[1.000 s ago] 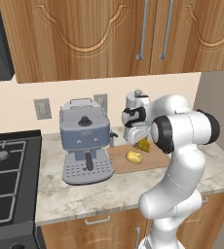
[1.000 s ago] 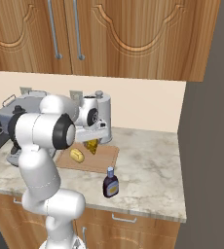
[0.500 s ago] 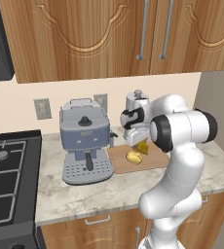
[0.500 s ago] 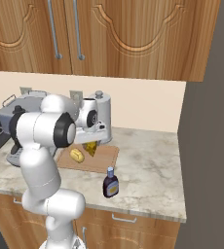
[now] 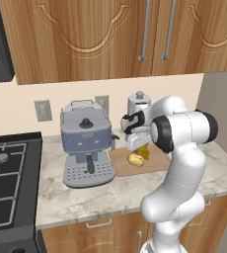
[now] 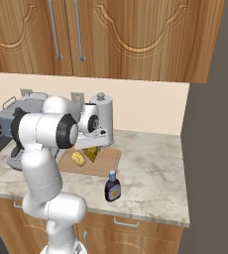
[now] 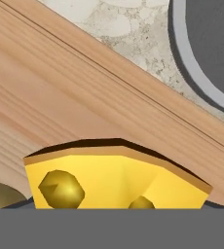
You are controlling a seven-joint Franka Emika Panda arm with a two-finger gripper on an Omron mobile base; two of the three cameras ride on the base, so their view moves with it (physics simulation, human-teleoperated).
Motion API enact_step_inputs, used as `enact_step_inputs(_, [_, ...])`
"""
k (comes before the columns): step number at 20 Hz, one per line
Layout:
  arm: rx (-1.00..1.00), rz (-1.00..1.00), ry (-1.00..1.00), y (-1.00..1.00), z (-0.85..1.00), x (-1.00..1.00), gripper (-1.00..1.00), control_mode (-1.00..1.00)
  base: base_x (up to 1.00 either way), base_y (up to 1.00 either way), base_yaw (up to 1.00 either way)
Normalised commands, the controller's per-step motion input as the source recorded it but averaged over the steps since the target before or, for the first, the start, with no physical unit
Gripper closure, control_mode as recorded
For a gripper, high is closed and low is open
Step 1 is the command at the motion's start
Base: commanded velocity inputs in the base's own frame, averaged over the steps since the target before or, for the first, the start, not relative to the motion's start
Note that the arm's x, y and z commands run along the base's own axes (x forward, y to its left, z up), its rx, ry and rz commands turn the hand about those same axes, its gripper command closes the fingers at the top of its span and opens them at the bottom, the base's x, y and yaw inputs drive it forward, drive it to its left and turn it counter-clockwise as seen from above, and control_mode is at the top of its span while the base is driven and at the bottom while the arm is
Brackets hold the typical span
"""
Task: Retrieve the reheated potato from the microwave, then place the potato, cheese, and condiment on the cutting board.
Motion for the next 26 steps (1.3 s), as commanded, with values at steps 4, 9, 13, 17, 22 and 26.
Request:
enact_step_inputs(4, [0.0, -0.01, 0.04, 0.17, -0.13, -0.01, 1.0, -1.0, 0.0, 0.0, 0.0])
enact_step_inputs(9, [0.03, -0.04, 0.04, 0.21, -0.05, 0.0, 1.0, -1.0, 0.0, 0.0, 0.0])
enact_step_inputs(13, [0.03, -0.08, 0.05, 0.26, -0.06, -0.08, 1.0, -1.0, 0.0, 0.0, 0.0])
enact_step_inputs(17, [0.0, -0.08, 0.03, 0.27, -0.16, -0.11, 1.0, -1.0, 0.0, 0.0, 0.0])
enact_step_inputs(22, [0.0, -0.06, 0.0, 0.23, -0.2, -0.1, 1.0, -1.0, 0.0, 0.0, 0.0])
enact_step_inputs(26, [0.0, -0.04, 0.03, 0.14, -0.28, -0.07, -1.0, -1.0, 0.0, 0.0, 0.0])
